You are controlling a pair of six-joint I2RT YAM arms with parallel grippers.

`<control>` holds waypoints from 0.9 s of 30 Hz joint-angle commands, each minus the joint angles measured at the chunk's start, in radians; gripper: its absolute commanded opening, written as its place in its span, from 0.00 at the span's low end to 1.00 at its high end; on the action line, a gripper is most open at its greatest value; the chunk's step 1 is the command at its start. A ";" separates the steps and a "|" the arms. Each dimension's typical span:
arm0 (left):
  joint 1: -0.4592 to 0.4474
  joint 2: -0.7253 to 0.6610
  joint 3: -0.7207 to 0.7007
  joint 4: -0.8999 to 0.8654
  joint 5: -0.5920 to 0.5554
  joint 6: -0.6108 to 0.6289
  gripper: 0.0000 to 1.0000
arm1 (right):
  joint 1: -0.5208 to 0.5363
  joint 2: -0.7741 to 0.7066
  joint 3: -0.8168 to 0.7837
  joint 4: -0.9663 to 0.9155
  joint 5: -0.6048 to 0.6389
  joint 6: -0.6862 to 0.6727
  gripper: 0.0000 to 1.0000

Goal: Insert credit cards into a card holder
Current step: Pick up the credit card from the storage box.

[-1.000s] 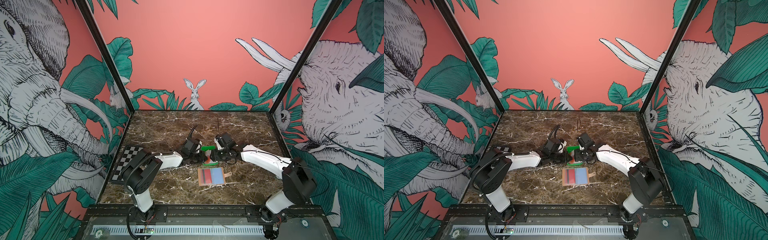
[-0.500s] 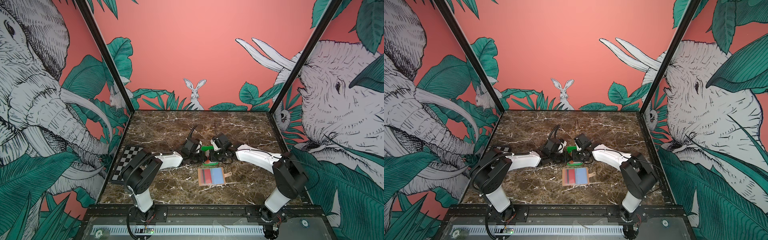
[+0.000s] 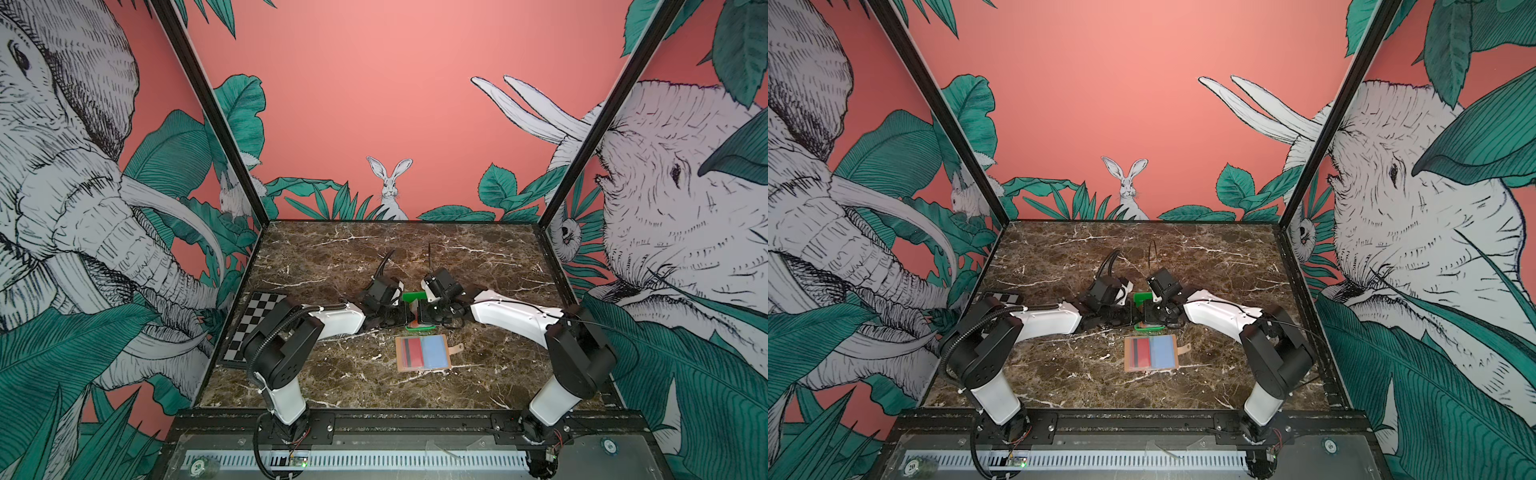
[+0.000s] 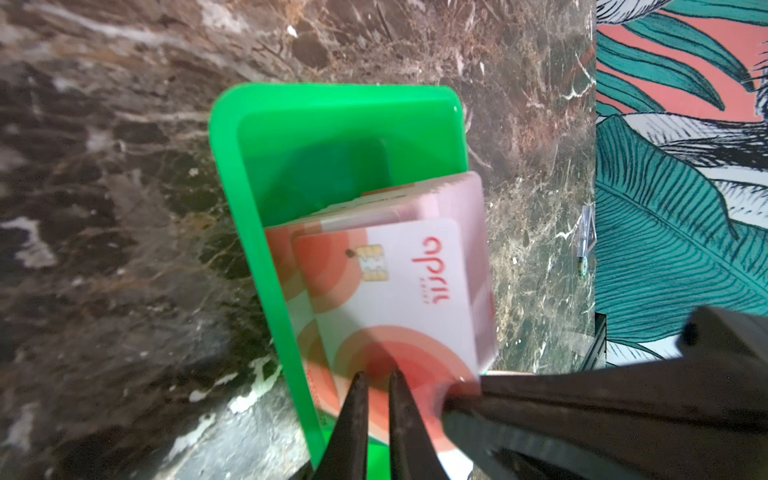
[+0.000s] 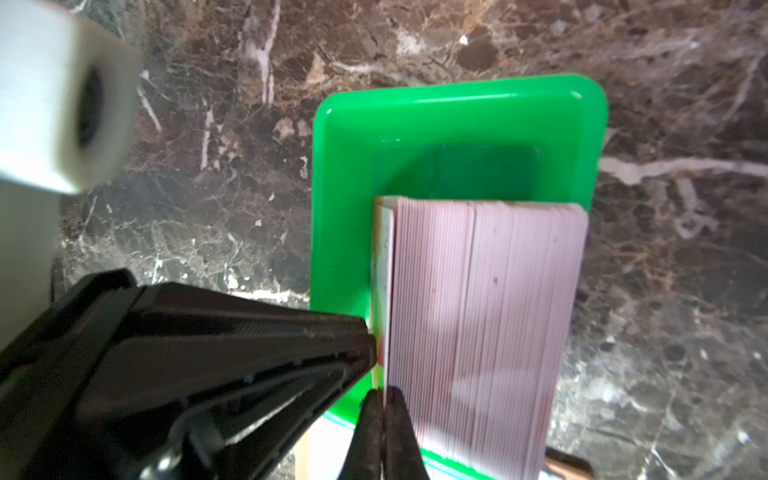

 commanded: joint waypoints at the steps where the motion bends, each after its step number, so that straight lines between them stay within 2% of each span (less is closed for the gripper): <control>1: 0.001 -0.107 -0.023 -0.032 -0.010 0.016 0.14 | 0.003 -0.093 -0.025 -0.001 0.000 0.024 0.00; 12: 0.001 -0.326 -0.129 -0.019 0.036 -0.005 0.18 | 0.000 -0.277 -0.121 0.007 -0.055 0.038 0.00; 20: -0.001 -0.429 -0.325 0.212 0.076 -0.133 0.20 | 0.000 -0.426 -0.263 0.073 -0.107 0.087 0.00; 27: -0.004 -0.382 -0.455 0.489 0.130 -0.243 0.21 | 0.001 -0.529 -0.361 0.114 -0.136 0.132 0.00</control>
